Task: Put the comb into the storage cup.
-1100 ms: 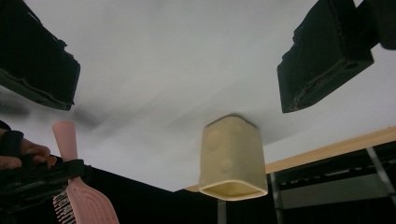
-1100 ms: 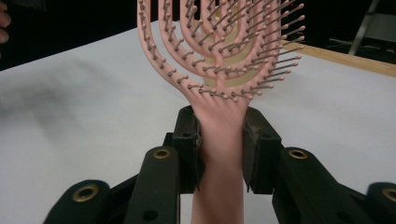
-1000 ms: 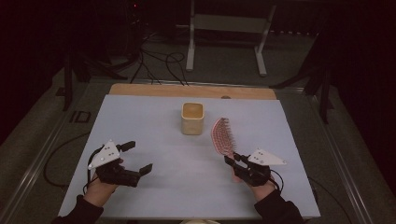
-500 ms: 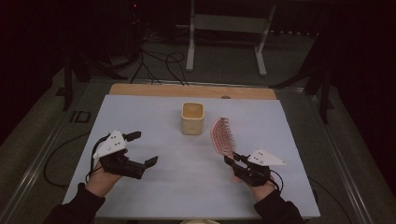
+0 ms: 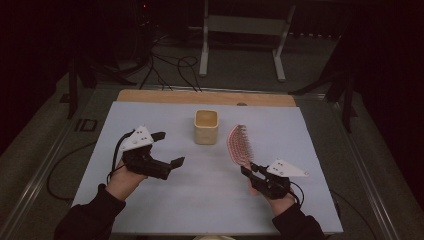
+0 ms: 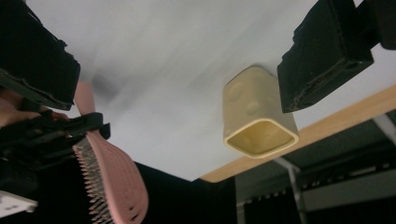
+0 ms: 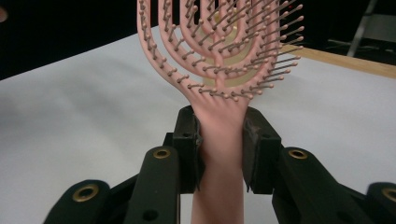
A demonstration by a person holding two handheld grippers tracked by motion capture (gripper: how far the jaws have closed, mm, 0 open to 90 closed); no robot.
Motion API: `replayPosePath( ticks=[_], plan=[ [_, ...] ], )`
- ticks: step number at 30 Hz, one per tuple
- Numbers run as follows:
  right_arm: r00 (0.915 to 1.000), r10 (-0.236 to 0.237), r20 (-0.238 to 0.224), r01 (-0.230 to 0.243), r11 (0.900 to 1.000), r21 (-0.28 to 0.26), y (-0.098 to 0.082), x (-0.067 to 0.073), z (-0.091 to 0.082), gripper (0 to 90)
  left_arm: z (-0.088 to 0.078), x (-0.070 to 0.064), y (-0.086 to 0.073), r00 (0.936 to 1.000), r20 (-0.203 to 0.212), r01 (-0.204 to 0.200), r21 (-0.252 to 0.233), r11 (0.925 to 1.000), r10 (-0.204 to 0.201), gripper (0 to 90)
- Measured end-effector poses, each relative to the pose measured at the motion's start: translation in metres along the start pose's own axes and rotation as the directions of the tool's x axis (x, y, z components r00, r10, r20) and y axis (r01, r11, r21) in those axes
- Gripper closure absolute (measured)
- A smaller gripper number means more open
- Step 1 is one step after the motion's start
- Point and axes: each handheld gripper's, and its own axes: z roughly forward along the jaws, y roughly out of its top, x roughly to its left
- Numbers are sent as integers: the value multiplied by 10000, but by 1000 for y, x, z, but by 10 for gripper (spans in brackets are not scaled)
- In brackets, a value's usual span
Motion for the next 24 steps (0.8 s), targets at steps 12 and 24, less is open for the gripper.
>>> replayPosePath(
  ticks=[12, 24],
  plan=[
    [10000, 12, -9, -12, 10000, -72, 1, -1, -1, 705, 28, -16, 30, 9972, 275, 675, 589, 9960, -693, 3],
    [10000, 33, -39, -33, 10000, -45, 1, -2, -1, 704, 48, -28, 45, 9876, 635, 1380, 805, 9871, -1433, 4]
  ],
)
